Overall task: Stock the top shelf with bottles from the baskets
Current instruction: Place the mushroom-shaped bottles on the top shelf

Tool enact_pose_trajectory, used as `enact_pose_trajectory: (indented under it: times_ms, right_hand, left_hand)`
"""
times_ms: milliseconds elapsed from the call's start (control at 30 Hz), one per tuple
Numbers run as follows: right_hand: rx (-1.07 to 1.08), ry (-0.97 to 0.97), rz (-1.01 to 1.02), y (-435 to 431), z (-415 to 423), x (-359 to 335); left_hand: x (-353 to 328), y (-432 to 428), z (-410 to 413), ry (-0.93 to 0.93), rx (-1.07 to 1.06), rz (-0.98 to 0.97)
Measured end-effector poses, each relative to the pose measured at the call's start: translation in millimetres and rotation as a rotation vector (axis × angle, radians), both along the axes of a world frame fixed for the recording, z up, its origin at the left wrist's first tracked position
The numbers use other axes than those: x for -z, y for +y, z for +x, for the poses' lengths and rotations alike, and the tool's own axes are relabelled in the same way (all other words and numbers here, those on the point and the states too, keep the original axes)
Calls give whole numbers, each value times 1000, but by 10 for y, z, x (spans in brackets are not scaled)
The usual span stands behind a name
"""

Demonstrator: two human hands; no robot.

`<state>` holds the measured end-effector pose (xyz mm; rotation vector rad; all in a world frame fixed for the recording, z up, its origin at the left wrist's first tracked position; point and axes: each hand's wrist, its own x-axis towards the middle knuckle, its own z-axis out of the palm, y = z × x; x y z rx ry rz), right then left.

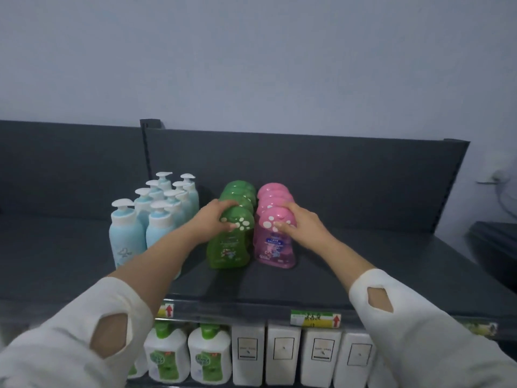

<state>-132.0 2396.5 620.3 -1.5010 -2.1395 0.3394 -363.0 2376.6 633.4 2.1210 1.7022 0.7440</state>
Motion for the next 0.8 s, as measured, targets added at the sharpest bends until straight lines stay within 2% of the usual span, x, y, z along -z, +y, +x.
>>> enact_pose_trajectory:
  times_ms: [100,167,267,400,533,700,800]
  right_hand:
    - [82,-124,58,135,8,-14]
    - [64,-199,94,167,-11,-39]
    - [26,-241,111,189,-42,-62]
    - [108,-381,236,145,-86,-99]
    - [96,-329,402,17,-241,-151]
    - [-110,-277,554,-252,-590,-242]
    - [-260,-246,620,-508,-902,-221]
  left_hand:
    - [3,200,-61,175,-17,52]
    - [1,240,-81,255,-14,103]
    - [11,243,-98,251,36,132]
    - [2,192,-131,239,57,137]
    - [-34,-31,-151,257,2,220]
    - [-176,-562,-249,430,-106,486]
    - [-209,-1018,-424,495,-196,568]
